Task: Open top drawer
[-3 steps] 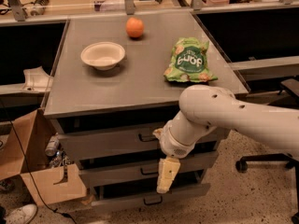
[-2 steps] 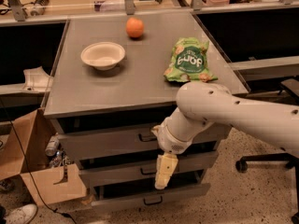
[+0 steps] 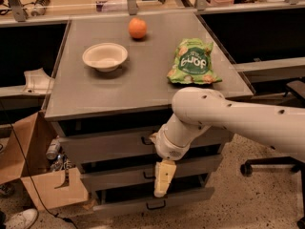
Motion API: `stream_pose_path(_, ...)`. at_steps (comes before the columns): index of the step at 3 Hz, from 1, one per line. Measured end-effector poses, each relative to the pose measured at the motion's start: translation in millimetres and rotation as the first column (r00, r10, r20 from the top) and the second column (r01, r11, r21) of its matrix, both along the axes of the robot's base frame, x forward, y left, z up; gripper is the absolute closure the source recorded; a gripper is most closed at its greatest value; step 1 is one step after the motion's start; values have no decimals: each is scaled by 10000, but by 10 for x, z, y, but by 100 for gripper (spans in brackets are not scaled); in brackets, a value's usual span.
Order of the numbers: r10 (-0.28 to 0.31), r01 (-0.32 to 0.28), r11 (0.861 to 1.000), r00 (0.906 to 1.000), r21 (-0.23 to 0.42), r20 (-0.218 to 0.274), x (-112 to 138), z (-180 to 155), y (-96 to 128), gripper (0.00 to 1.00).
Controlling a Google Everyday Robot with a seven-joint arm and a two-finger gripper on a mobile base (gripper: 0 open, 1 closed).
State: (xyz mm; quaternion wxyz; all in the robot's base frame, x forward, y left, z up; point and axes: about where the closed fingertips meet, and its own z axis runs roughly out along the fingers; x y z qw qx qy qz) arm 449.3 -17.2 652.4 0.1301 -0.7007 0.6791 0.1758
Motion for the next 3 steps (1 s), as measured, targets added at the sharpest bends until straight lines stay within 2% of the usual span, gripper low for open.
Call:
stream_pose_path(1, 210, -226, 9993, 9983, -283, -535, -131, -124, -20, 0)
stream_pose_path(2, 211, -226, 9993, 9983, -281, -536, -133, -123, -21, 0)
stream_pose_path(3, 251, -262, 9995, 9979, -184, -590, -303, -60, -80, 0)
